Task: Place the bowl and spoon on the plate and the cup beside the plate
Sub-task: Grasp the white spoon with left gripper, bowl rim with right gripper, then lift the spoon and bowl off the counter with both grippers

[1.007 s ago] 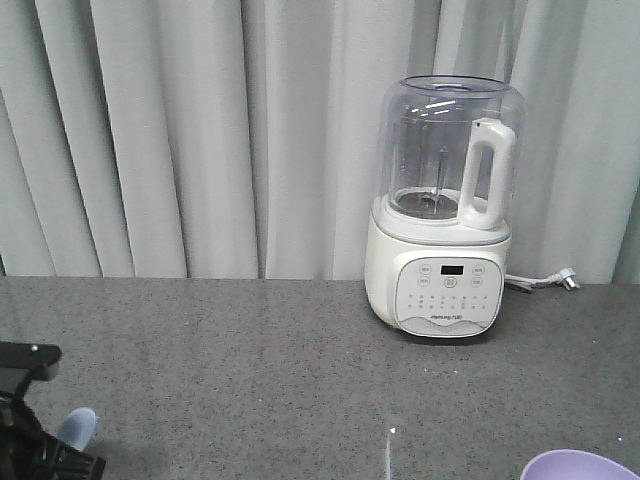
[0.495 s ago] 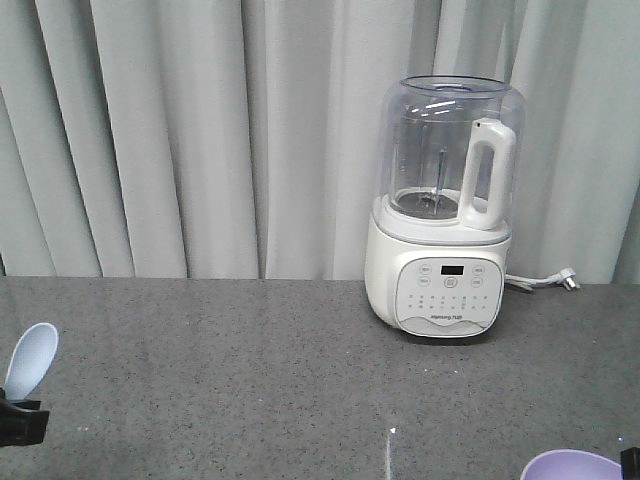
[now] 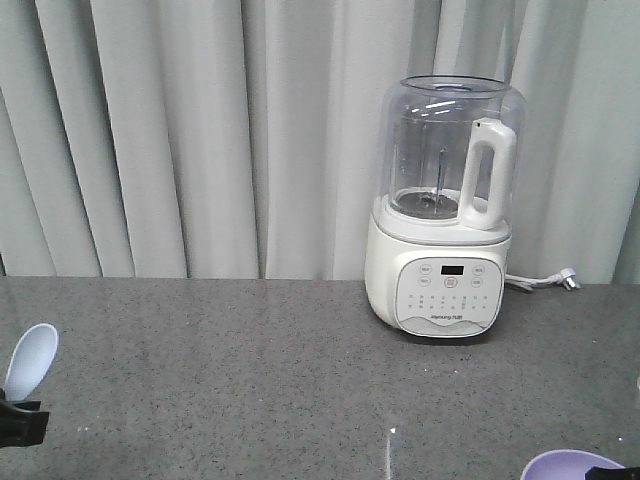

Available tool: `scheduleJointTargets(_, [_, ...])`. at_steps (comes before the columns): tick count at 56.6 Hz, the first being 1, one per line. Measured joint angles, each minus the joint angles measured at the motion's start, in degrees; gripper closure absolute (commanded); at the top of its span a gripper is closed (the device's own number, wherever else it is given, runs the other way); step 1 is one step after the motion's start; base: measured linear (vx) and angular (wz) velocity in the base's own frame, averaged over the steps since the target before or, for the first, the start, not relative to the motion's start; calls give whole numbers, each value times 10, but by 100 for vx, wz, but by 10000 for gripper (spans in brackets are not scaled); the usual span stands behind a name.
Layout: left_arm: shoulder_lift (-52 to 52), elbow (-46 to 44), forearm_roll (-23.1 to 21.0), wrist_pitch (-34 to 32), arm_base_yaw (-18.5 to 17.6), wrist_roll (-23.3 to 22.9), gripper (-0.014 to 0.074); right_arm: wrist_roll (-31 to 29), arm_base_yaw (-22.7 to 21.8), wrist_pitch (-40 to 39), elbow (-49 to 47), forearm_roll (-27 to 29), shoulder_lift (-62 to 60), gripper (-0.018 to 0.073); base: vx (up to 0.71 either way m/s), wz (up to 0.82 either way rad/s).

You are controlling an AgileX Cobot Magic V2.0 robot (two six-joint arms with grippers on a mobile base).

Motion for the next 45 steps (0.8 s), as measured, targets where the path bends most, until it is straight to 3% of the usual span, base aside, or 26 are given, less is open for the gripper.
scheduleJointTargets(4, [0,0,0,0,0,0,603,0,0,-3,0,0,5,564,0,0])
scheduleJointTargets(5, [0,0,0,0,0,0,603,0,0,-4,0,0,6,576,0,0])
scheduleJointTargets(20, [-3,0,0,-1,0,0,603,-22,0,-19,-2,2,-55,571,0,0])
scheduleJointTargets(30, [-29,0,0,-12,0,0,603,-79,0,-21,-2,25,-185,569,0,0])
scheduleJointTargets(45, [-98,0,0,-20,0,0,603,-146,0,-24,-2,102,-407,568,0,0])
